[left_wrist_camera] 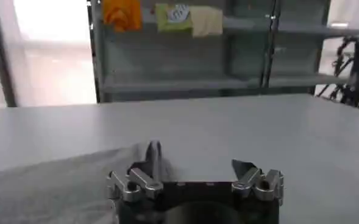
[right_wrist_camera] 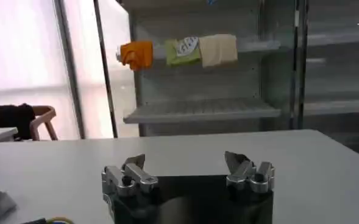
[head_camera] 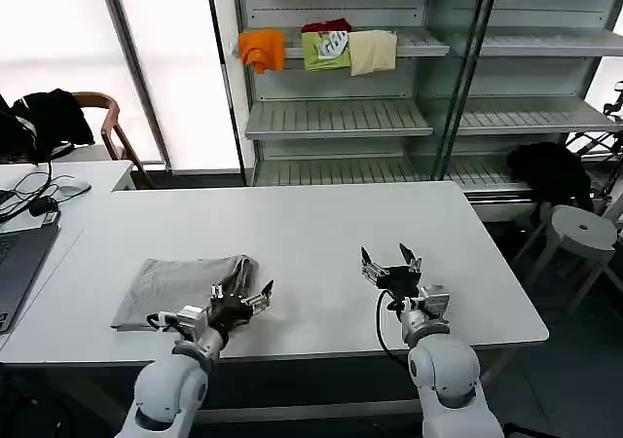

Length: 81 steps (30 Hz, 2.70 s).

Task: Fold and organize the clothes.

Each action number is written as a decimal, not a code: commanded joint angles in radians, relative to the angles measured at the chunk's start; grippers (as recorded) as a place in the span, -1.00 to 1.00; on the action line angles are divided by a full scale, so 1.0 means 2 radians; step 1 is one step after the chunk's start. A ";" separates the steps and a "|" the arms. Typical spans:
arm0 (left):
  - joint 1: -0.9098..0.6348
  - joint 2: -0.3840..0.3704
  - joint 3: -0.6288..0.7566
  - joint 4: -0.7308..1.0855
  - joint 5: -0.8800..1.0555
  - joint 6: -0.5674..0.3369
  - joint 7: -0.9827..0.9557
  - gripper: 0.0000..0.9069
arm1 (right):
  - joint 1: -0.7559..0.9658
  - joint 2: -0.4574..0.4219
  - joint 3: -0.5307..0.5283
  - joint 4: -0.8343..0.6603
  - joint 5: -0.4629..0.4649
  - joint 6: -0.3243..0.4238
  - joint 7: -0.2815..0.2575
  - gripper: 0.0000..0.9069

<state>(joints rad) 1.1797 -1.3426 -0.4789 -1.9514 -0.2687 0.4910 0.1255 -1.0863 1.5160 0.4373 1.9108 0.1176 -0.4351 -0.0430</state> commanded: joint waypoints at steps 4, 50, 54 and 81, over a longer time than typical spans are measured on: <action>-0.006 0.090 -0.222 0.032 -0.083 -0.041 0.033 1.00 | 0.001 0.000 0.000 -0.005 -0.002 0.000 0.001 1.00; 0.004 0.079 -0.173 0.148 -0.048 -0.001 0.063 -0.98 | 0.013 0.008 -0.001 -0.038 -0.018 0.010 0.002 1.00; 0.003 0.076 -0.171 0.146 -0.063 0.006 0.060 -0.98 | 0.011 0.008 0.000 -0.036 -0.018 0.011 0.003 1.00; -0.073 0.325 -0.304 0.215 0.105 -0.078 0.127 -0.98 | 0.010 -0.002 0.000 -0.040 -0.003 0.021 0.004 1.00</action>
<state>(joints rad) 1.1082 -0.9671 -0.9943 -1.5948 -0.2326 0.3711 0.3076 -1.0679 1.5131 0.4385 1.8449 0.1053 -0.4011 -0.0367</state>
